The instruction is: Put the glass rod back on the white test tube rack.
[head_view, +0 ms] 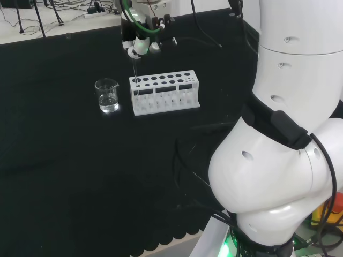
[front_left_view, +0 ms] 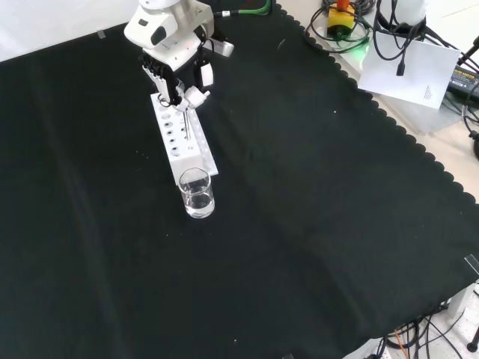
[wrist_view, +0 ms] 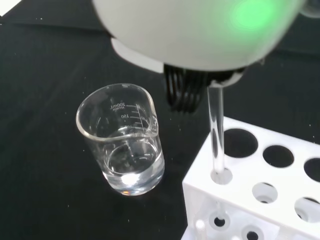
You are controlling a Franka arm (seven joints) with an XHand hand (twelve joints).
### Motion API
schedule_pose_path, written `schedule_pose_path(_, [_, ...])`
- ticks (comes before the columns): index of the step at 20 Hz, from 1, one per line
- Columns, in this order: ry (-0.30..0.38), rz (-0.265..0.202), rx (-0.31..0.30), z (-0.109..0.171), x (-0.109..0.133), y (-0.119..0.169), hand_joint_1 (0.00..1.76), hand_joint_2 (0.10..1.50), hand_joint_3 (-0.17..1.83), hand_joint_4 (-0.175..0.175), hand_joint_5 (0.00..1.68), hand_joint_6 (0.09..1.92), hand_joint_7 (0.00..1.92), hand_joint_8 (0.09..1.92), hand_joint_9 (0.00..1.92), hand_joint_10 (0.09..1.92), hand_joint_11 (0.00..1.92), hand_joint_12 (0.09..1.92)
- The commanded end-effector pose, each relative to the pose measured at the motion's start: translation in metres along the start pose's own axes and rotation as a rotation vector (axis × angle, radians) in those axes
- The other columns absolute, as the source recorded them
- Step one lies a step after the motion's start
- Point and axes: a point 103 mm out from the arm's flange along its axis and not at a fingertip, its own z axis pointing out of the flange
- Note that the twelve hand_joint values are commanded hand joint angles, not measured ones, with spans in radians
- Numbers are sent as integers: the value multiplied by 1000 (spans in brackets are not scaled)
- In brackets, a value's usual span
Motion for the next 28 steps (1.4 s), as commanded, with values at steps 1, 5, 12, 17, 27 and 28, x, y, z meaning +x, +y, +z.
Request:
schedule_pose_path(1, [16,10,13,1,-7,-3,1352,356,1085,-175,1370,577,1553,548,1872,215,1752,416])
schedule_pose_path(5, [31,2,19,-1,-11,-5,1347,403,1012,-175,1346,589,1533,521,1843,204,1738,412])
schedule_pose_path(12, [8,24,28,-5,-11,-5,1680,178,1105,-175,615,941,892,770,1737,134,1683,625])
schedule_pose_path(17, [9,39,30,-4,-16,-7,1499,314,923,-175,441,934,745,834,1862,198,1676,810])
schedule_pose_path(27, [6,53,17,-13,-24,-15,1488,344,870,-175,436,900,729,829,1862,244,1674,843])
schedule_pose_path(28, [-1,57,23,-12,-22,-12,1489,344,870,-175,437,899,729,828,1861,245,1674,844])
